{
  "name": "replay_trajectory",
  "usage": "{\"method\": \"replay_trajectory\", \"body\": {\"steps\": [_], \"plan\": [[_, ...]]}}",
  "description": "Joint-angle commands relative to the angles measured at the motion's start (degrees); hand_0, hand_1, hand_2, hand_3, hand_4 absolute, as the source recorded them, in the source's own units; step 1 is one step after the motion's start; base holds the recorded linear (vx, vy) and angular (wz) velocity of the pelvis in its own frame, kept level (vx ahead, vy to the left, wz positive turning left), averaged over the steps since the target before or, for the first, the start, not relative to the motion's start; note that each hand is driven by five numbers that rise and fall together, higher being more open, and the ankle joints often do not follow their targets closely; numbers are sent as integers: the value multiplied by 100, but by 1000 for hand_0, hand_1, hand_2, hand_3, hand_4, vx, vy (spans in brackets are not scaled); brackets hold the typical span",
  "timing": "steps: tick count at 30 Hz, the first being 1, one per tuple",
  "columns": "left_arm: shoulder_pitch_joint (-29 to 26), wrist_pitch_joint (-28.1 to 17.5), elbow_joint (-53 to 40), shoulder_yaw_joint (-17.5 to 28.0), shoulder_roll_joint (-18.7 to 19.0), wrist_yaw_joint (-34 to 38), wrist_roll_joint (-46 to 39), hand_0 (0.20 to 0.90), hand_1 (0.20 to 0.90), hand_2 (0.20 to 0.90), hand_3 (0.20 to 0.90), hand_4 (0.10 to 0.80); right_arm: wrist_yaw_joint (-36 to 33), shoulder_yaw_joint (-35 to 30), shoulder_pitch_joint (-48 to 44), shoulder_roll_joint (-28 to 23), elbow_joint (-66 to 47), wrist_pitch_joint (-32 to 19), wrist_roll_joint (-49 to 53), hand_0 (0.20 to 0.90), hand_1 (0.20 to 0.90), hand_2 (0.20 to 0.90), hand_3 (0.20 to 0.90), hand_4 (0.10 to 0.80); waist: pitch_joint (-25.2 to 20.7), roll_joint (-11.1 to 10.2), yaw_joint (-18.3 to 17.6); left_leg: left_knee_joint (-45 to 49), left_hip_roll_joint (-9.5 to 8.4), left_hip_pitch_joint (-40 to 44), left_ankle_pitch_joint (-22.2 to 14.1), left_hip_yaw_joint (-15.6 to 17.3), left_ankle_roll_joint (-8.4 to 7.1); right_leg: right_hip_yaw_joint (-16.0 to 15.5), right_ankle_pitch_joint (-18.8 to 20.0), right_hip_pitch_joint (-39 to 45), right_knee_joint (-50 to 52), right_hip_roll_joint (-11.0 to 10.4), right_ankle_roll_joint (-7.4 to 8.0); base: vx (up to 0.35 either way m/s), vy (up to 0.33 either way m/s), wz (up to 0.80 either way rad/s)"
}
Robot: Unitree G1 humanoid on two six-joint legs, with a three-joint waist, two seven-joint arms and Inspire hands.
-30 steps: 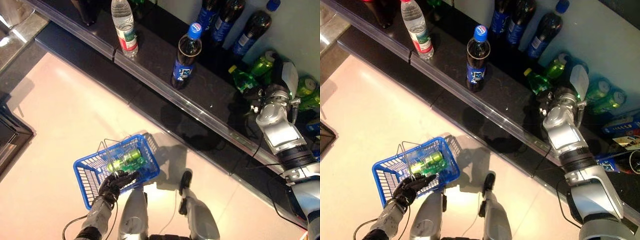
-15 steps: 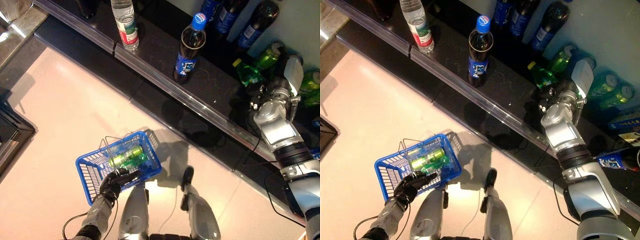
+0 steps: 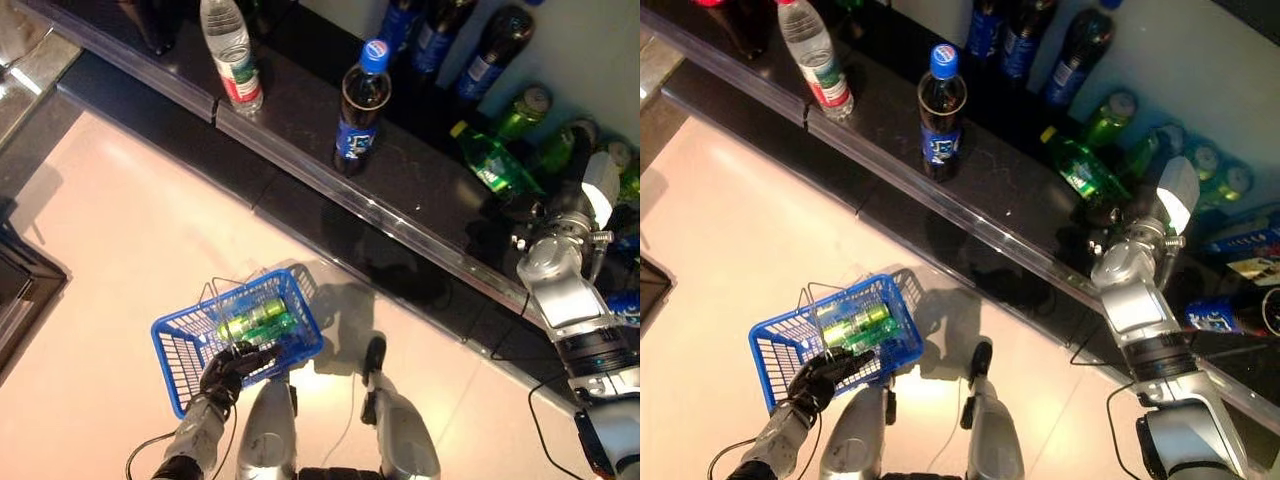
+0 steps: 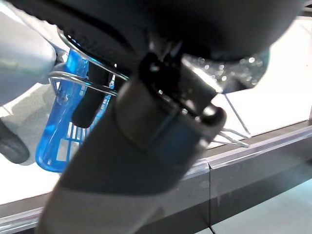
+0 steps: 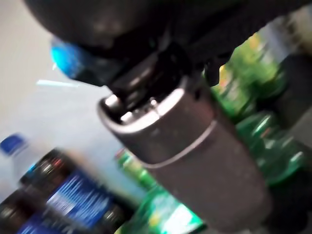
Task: Pick up the drink and place into the basket.
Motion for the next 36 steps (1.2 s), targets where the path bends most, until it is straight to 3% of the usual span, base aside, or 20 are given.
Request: {"method": "replay_trajectory", "body": {"steps": [1,14,28,36], "plan": [[409,-824,-882,292,54,-313,2,300,300,300,200,100,-130,-385,-138,-721,-676,-138,-662,900,900,900,900,800,-521,53,-69,645,-143,48,-705,172,303,66,-607,77,628,66,29,11,22,-15],[379,-872,-773,344,-3,-305,-31,300,300,300,200,100,309,-419,158,-657,-1228,-265,-764,900,900,900,900,800,-523,-8,-122,695,-98,89,-748,224,316,91,-638,113,678,84,28,2,4,-3],[328,-869,-821,270,55,-258,-102,300,300,300,200,100,1162,181,-124,-661,-1452,-403,-731,900,900,900,900,800,-356,-24,-52,705,-142,-22,-693,128,321,63,-620,15,717,112,2,0,1,0],[179,-864,-830,181,112,-185,-133,300,300,300,200,100,1208,463,-301,-513,-1203,-262,-433,900,900,900,900,800,-253,-61,-11,778,-135,-120,-681,100,326,12,-608,-56,779,116,-9,0,0,0]]}}
